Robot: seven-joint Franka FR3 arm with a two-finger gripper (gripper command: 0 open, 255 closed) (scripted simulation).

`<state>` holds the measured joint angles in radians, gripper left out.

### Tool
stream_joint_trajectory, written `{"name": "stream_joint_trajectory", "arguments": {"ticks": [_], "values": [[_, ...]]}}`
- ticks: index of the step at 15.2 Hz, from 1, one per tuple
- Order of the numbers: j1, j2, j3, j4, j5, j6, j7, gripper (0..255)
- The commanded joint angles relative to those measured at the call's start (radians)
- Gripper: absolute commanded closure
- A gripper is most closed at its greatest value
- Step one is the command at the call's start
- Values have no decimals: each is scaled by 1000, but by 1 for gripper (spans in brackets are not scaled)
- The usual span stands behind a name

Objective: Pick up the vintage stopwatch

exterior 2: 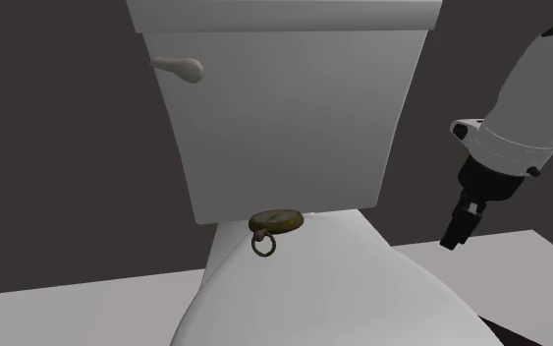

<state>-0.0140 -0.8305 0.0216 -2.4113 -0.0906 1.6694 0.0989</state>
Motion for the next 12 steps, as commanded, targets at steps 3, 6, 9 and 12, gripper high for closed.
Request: {"name": "stream_joint_trajectory", "arguments": {"ticks": [3, 6, 9, 12], "values": [[-3, 58, 42, 44, 45, -6, 89, 0], [-12, 154, 99, 121, 105, -13, 219, 0], [-23, 257, 149, 211, 155, -19, 347, 0], [-36, 366, 192, 313, 195, -25, 473, 0]]}}
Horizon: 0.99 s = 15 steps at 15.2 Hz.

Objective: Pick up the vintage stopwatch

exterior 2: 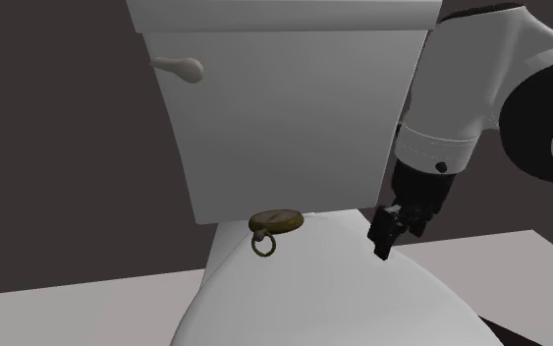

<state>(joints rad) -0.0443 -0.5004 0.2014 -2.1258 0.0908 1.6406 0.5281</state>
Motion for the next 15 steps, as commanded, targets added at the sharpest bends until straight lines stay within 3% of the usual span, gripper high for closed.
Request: {"name": "stream_joint_trajectory", "arguments": {"ticks": [1, 9, 15], "values": [[-9, 74, 26, 63, 24, 2, 85, 0], [-28, 395, 103, 401, 67, -28, 414, 0], [-7, 665, 122, 728, 62, -80, 649, 0]]}}
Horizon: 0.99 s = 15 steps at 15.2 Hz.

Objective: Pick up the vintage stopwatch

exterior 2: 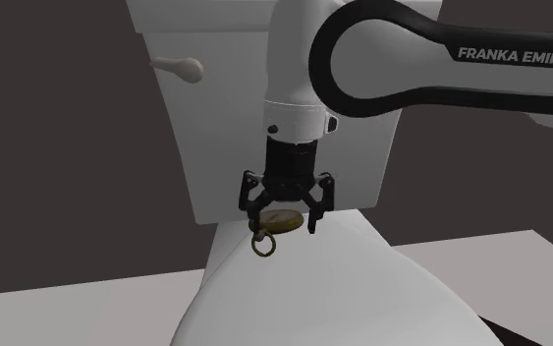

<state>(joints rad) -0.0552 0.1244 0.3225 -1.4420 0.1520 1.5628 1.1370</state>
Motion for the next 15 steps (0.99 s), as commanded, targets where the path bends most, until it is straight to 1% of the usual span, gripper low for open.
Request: {"name": "stream_joint_trajectory", "arguments": {"ticks": [1, 2, 9, 12, 13, 15], "values": [[11, 89, 0, 109, -1, -16, 78, 0], [18, 139, -1, 176, -4, -31, 114, 0], [11, 107, -4, 38, 7, 74, 89, 0], [11, 105, -5, 27, 8, 82, 87, 0], [11, 105, -5, 27, 8, 83, 87, 255], [11, 106, -5, 28, 7, 82, 87, 255]]}}
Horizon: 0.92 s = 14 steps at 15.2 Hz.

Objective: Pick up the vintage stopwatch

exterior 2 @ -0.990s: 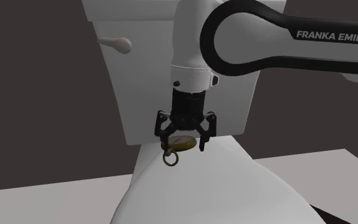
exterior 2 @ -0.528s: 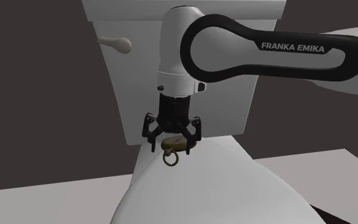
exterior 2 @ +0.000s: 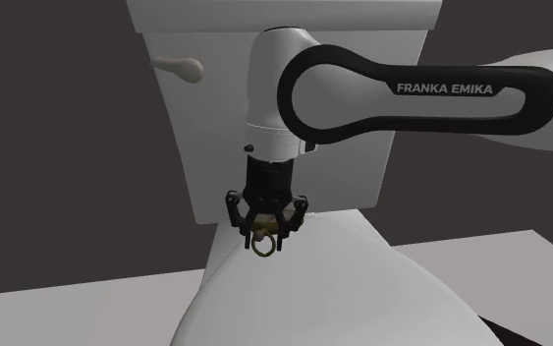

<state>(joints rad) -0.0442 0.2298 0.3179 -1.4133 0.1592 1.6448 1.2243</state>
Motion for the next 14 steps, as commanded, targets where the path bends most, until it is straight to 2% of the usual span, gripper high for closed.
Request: {"name": "stream_joint_trajectory", "arguments": {"ticks": [1, 7, 14], "values": [[0, 1, 0, 0, 0, 0, 0, 255], [0, 0, 0, -1, 0, 0, 0, 255], [8, 30, 2, 135, -10, -104, 24, 255]]}}
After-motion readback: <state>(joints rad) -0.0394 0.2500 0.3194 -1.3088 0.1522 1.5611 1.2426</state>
